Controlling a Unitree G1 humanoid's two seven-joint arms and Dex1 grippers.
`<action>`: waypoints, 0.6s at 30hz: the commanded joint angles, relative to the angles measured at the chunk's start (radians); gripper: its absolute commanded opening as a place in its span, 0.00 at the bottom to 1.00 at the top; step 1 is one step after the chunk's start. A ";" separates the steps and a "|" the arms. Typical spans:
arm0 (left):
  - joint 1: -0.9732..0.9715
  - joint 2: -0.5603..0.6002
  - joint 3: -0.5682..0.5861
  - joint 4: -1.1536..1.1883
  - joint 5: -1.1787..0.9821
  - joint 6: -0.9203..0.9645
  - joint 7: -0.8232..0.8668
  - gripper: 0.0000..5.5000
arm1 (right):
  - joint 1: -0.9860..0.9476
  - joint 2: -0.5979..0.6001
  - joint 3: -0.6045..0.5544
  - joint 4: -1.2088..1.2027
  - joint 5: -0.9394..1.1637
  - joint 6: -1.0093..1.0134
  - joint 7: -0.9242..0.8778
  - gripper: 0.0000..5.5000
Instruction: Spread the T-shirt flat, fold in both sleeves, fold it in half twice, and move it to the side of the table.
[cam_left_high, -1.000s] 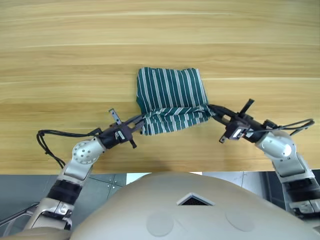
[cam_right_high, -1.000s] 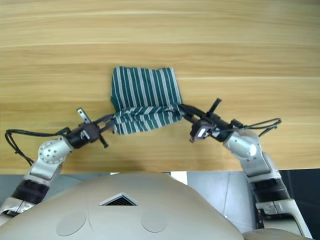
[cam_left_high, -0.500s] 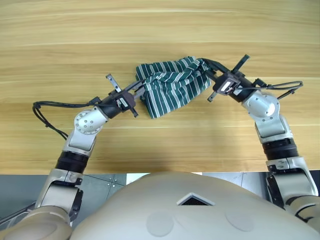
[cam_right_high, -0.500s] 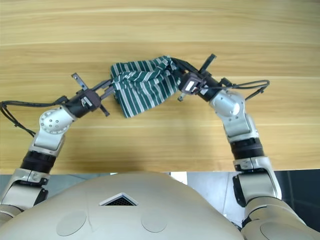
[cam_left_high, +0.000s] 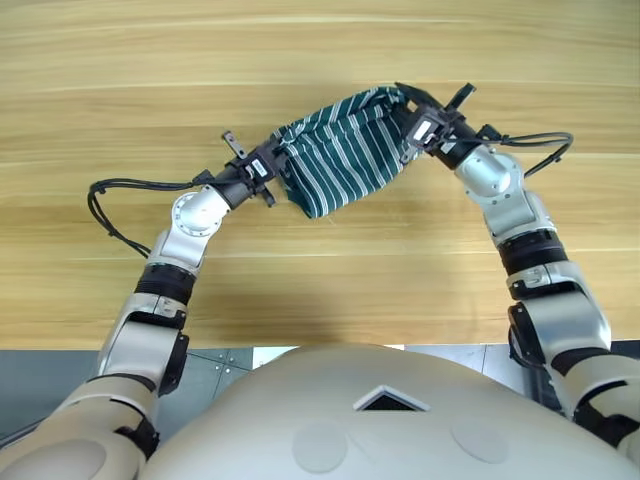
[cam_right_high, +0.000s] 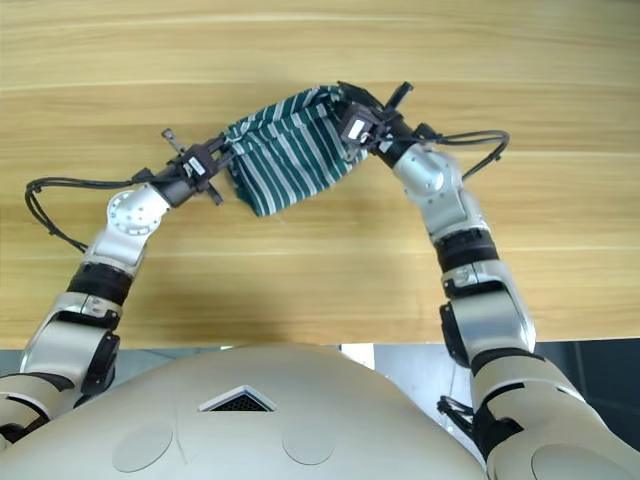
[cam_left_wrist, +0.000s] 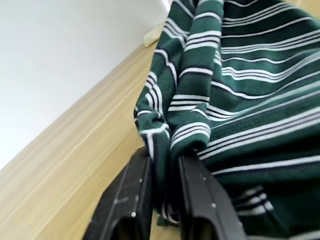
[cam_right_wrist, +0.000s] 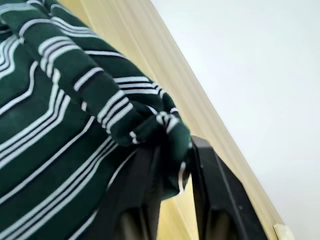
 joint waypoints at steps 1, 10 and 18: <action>-0.009 -0.024 0.003 0.032 -0.012 -0.015 -0.012 0.25 | -0.070 0.030 0.018 0.133 -0.038 -0.003 -0.075 0.30; -0.128 -0.065 0.090 0.203 -0.048 0.000 0.069 0.51 | -0.232 0.106 0.040 0.452 -0.072 0.022 -0.241 0.59; -0.304 -0.130 0.256 0.575 -0.171 0.075 0.105 0.51 | -0.344 0.232 -0.185 0.662 0.193 0.157 -0.124 0.59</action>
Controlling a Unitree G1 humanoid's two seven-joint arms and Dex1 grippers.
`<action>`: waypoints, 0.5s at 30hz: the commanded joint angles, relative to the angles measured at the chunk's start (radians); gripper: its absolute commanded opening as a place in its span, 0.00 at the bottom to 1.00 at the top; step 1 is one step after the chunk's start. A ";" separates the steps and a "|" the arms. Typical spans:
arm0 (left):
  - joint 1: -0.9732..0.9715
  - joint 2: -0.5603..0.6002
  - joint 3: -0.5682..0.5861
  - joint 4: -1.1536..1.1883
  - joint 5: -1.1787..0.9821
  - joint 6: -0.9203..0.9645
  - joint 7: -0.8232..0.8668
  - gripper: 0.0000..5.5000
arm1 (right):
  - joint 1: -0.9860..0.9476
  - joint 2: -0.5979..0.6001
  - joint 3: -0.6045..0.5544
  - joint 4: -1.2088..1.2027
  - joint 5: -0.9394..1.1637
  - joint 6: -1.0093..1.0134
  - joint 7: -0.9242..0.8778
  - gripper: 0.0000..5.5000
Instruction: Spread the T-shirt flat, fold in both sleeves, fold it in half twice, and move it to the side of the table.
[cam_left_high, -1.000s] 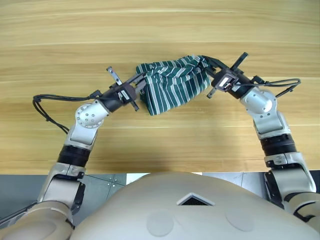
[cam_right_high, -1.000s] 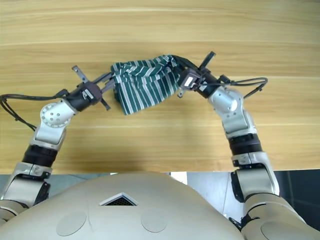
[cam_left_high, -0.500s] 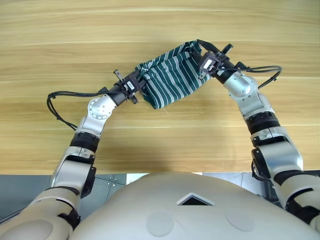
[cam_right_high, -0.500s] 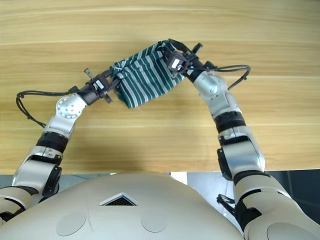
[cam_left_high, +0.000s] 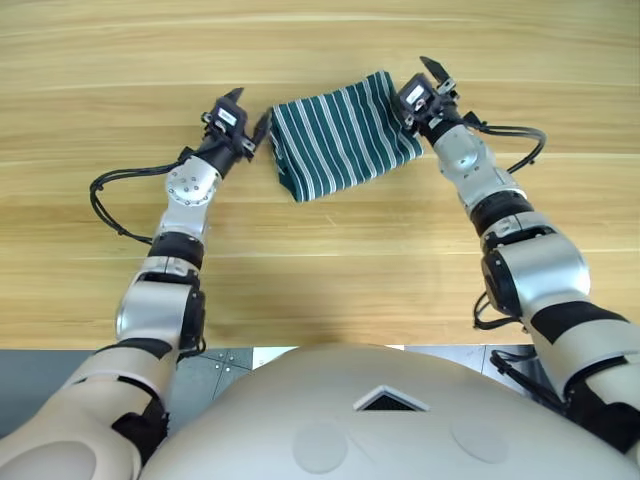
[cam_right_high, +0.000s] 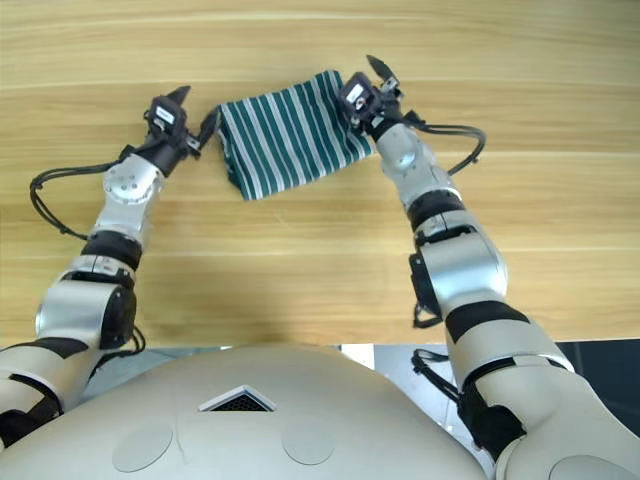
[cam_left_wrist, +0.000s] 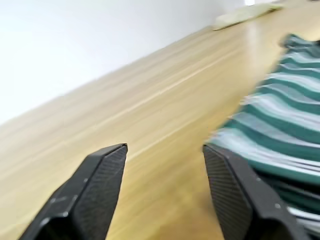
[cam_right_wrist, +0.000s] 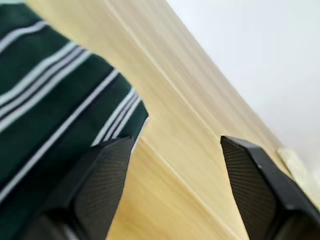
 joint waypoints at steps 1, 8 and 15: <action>-0.025 -0.035 0.040 0.119 -0.018 0.043 0.007 0.51 | -0.048 0.045 -0.099 0.053 0.110 0.101 0.082 0.59; -0.007 -0.057 0.069 0.200 -0.006 0.065 0.050 0.51 | -0.047 0.045 -0.116 0.044 0.098 0.087 -0.058 0.59; 0.119 -0.044 0.247 0.146 -0.167 -0.065 0.042 0.51 | 0.254 0.128 -0.006 -0.518 0.024 -0.246 -0.152 0.59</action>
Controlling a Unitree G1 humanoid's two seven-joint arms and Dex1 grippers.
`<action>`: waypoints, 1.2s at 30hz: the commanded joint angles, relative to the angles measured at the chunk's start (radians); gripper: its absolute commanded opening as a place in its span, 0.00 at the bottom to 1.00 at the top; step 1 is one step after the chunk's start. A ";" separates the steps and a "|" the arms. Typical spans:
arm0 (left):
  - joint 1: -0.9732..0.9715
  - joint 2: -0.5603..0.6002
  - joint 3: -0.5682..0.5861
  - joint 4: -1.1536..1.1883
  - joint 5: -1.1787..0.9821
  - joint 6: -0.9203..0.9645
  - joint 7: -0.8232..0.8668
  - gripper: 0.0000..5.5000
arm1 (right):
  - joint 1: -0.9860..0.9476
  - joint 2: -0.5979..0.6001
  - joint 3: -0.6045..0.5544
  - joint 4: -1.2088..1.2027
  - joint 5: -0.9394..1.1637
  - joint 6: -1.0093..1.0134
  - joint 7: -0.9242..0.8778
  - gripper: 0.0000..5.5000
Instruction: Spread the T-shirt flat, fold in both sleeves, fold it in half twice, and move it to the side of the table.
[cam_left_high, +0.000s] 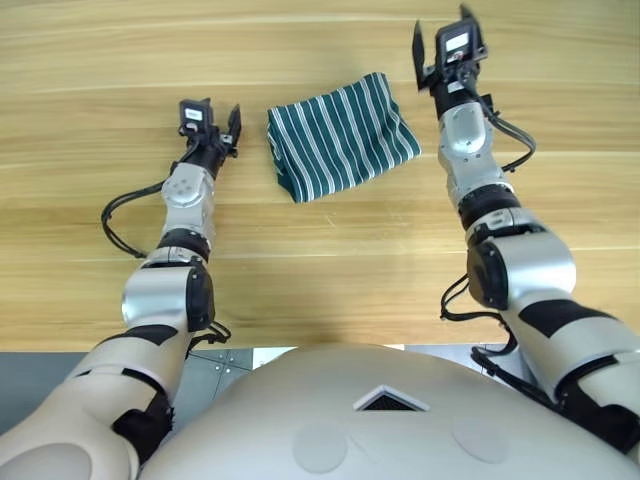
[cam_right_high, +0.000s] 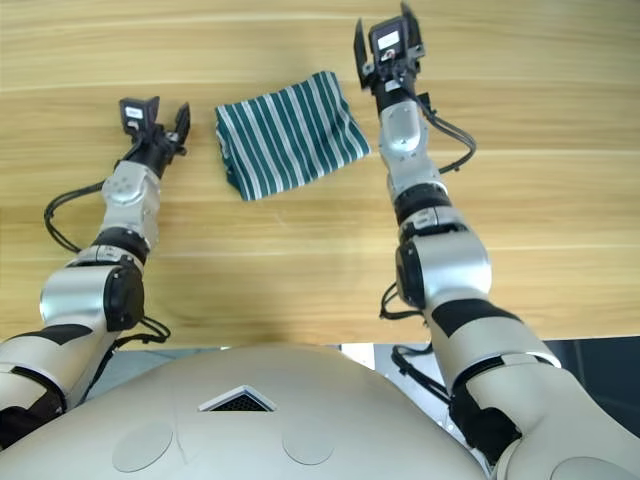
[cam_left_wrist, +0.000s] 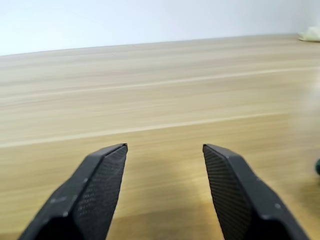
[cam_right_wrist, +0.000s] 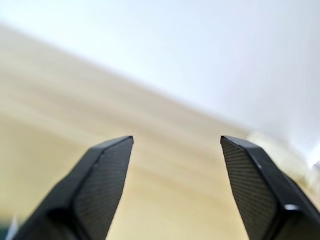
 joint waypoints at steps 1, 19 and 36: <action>0.111 -0.021 0.063 0.009 -0.052 -0.012 0.001 0.51 | 0.203 0.097 0.167 -0.269 -0.111 -0.016 0.034 0.59; 0.150 -0.075 0.112 -0.004 -0.081 -0.020 -0.021 0.51 | -0.095 0.178 -0.031 0.323 0.155 0.568 0.395 0.59; 0.177 -0.067 0.155 -0.018 -0.109 -0.073 -0.003 0.51 | 0.082 -0.328 -0.597 0.399 0.429 0.661 -0.428 0.59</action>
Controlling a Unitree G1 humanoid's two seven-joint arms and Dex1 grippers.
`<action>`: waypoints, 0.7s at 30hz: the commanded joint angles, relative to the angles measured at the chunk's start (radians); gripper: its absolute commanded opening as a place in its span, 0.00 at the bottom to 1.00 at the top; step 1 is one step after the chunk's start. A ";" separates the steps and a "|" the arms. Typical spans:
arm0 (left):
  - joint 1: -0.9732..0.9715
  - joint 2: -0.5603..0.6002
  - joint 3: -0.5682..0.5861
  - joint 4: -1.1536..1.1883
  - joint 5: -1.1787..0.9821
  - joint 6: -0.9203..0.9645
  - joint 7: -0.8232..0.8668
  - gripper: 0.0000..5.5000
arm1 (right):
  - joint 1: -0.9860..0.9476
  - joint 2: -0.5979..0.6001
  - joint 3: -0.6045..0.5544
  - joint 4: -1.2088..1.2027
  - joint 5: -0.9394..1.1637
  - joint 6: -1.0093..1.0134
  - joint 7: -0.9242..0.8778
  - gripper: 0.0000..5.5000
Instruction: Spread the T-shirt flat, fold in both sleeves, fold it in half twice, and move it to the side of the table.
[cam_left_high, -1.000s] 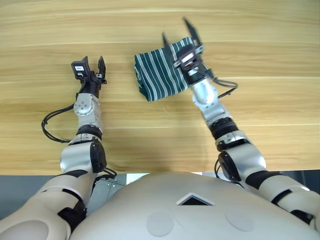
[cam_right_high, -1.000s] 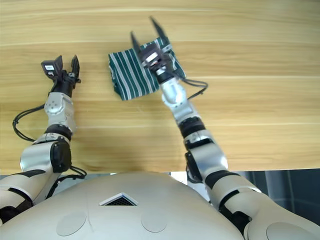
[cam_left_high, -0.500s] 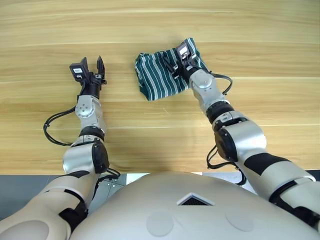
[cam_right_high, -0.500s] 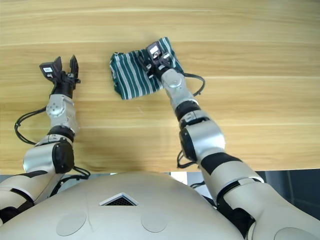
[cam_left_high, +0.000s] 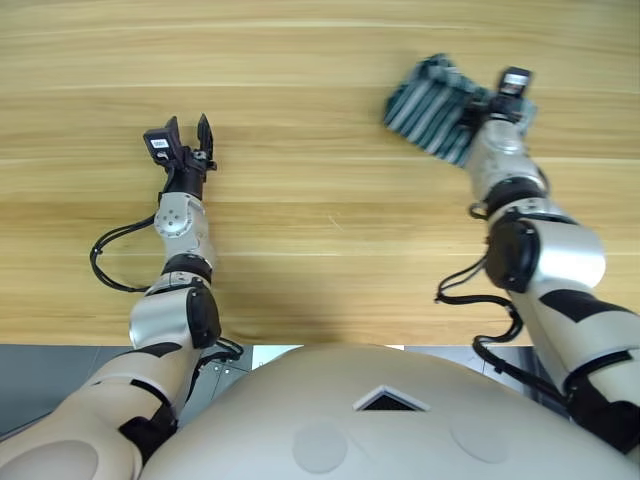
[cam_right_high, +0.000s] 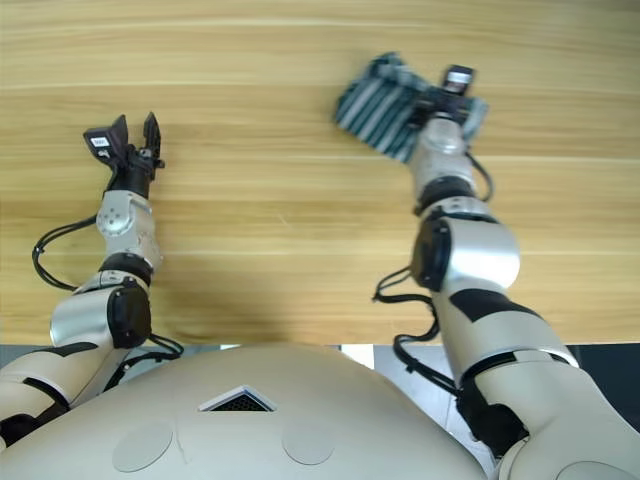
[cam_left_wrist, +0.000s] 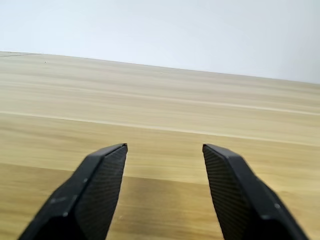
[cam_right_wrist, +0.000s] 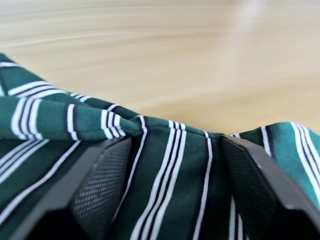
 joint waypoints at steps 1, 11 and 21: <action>0.094 -0.030 0.042 0.030 -0.038 0.015 0.010 0.51 | 0.206 -0.146 -0.222 0.055 0.142 0.037 -0.274 0.59; 0.254 -0.091 0.160 -0.063 -0.121 -0.147 0.058 0.51 | 0.210 -0.119 -0.305 0.047 0.128 -0.012 -0.369 0.59; 0.182 -0.120 0.094 -0.087 -0.050 -0.165 0.050 0.51 | 0.061 -0.109 -0.009 0.012 -0.169 -0.247 -0.253 0.59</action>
